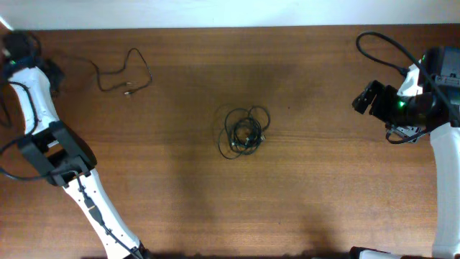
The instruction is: Untangle cables
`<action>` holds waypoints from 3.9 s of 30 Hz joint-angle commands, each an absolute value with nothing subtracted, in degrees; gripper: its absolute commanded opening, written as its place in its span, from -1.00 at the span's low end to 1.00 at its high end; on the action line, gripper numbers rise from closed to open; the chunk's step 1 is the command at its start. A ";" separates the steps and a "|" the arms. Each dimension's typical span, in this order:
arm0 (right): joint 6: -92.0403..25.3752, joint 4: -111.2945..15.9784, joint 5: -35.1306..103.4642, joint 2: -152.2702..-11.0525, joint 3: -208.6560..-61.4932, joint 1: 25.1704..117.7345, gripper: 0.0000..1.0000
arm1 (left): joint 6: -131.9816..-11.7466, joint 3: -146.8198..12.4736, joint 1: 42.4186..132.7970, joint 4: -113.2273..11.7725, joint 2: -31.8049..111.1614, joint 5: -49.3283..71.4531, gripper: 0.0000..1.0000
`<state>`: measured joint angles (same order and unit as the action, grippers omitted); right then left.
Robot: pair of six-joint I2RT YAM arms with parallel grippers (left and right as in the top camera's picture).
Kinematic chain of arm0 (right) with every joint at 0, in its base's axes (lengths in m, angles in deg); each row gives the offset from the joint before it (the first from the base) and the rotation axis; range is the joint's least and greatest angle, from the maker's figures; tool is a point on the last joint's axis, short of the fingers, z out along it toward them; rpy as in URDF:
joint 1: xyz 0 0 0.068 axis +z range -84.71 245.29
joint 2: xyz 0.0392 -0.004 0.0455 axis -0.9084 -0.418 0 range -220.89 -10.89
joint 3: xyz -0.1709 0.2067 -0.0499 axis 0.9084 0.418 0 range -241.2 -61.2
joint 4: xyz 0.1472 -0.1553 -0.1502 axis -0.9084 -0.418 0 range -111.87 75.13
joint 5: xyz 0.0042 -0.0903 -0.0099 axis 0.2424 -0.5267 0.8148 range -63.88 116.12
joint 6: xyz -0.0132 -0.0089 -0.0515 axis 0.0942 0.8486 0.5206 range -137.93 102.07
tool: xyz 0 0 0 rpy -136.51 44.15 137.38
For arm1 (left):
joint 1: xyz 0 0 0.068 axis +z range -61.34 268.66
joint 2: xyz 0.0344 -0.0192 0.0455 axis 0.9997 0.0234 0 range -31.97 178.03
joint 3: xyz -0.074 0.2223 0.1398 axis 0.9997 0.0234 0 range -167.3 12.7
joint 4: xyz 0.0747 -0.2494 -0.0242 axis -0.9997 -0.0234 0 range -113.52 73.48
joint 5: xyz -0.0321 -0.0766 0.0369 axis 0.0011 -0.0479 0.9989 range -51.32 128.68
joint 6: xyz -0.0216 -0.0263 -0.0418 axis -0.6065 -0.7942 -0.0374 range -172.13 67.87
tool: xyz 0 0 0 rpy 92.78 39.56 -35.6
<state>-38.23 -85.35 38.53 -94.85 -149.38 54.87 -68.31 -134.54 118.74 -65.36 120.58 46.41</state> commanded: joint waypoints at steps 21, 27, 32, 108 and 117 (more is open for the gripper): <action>-37.68 -86.68 39.69 -94.90 -149.60 54.83 0.98 | -60.57 -136.26 120.64 -63.81 119.58 43.35 0.98; -37.66 -87.43 39.66 -94.90 -149.60 54.83 0.98 | -62.10 -136.26 120.64 -65.03 115.14 30.17 0.90; -37.64 -87.60 39.66 -94.92 -149.60 54.83 0.98 | -67.33 -136.26 120.54 -59.92 111.36 27.11 0.99; -37.66 -89.28 39.64 -94.92 -149.60 54.83 0.98 | -74.94 -131.06 122.87 -47.53 120.21 26.01 -1.00; -37.66 -89.68 39.66 -94.92 -149.60 54.83 0.99 | -70.63 -139.91 121.69 -54.78 120.95 31.87 0.98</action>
